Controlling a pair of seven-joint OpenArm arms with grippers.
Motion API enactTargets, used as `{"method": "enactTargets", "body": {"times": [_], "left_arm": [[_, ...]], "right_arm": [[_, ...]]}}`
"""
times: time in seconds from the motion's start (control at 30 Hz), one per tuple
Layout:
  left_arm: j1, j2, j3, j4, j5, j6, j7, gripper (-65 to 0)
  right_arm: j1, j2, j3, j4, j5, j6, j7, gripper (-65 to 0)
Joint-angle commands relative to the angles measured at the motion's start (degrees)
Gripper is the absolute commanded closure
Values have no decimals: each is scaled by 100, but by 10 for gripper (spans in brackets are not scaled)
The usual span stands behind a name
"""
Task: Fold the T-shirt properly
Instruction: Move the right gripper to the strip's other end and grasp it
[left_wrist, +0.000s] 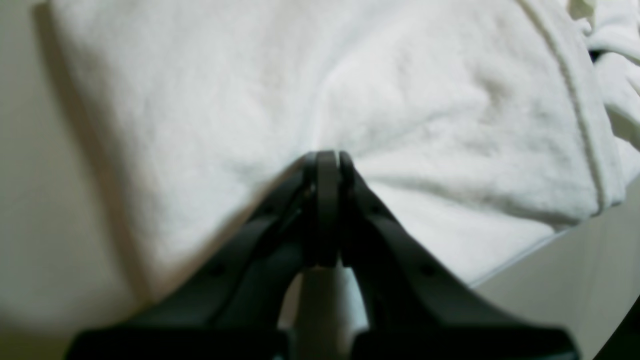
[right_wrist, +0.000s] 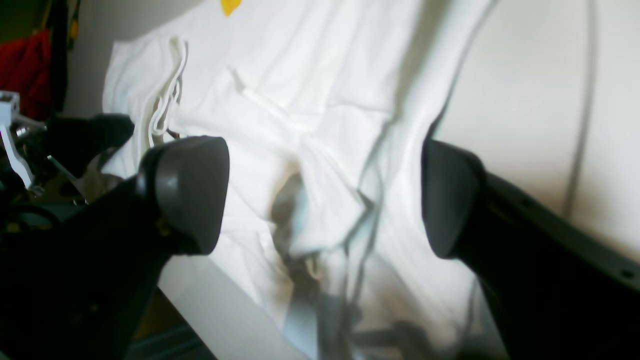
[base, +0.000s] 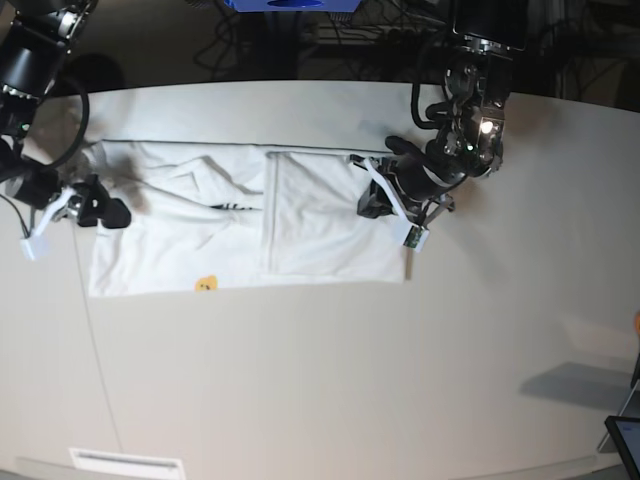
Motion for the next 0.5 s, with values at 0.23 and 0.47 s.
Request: {"method": "enactTargets", "body": {"times": [0.23,0.47], "left_arm": [[-28,-41,-2,20,180,99,227,0],[-28,-41,-11,20,171,99,227,0]], "right_arm": [[-169,-210,-53,-9,-461,-97,-386,-567],[-275,-377,-62,0,-478,-97,-386,-564]]}}
